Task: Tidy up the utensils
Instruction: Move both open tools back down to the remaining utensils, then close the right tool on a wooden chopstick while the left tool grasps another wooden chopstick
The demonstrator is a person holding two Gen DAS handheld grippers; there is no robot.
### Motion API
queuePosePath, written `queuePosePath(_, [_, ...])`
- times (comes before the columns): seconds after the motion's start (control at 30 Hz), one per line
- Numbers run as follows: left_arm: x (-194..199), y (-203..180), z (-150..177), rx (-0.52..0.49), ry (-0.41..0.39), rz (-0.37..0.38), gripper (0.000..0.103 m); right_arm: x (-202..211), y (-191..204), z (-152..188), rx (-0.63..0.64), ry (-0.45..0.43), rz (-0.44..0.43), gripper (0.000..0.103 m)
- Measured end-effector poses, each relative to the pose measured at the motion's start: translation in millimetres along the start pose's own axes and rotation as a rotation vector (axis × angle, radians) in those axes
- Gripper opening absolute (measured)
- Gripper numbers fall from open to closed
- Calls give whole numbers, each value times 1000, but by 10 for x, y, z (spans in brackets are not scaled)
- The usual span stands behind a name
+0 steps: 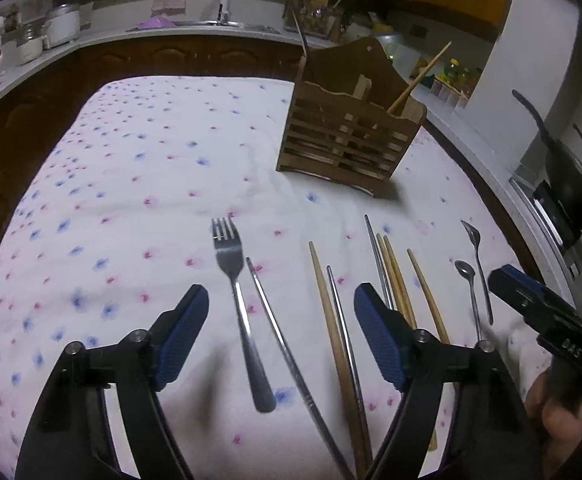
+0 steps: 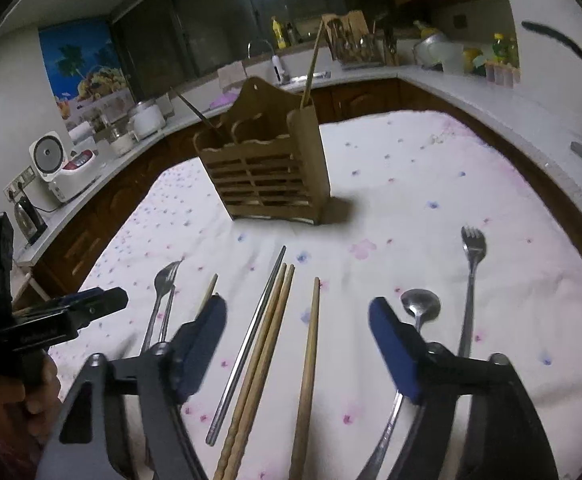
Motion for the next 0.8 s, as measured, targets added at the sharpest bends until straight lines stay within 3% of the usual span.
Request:
queuePosePath(0.07, [-81,-42,-43,-13,14,1,66,-95,-5,-34,-2,22,-12,60])
queuePosePath(0.23, [-364,-137,-139,-46,73,-3,54,-353,0,-108,-4,77,-39,51])
queuePosePath(0.53, [-868,-249,-174,-79,202,-12,32,-746,-58,-22,12,196,-6,33])
queuePosePath(0.67, [-1021,-286,-168,-102,240,-24,25,-839,-127,20,6,224,11,28])
queuePosePath(0.8, [-1056,-338,-186,-138,239,-43,25,-935,-158,68,17,251,18,23])
Point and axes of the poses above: each gripper's, at about its wrist camera, not at the fingertips, and x roughly against the way its jaws point, y to its left, z to its underside, the point moved 5 cm from there along -x, roughly the way its jaws point, and after that the axes turned 3 degrees about x, right-handed, at the moved point
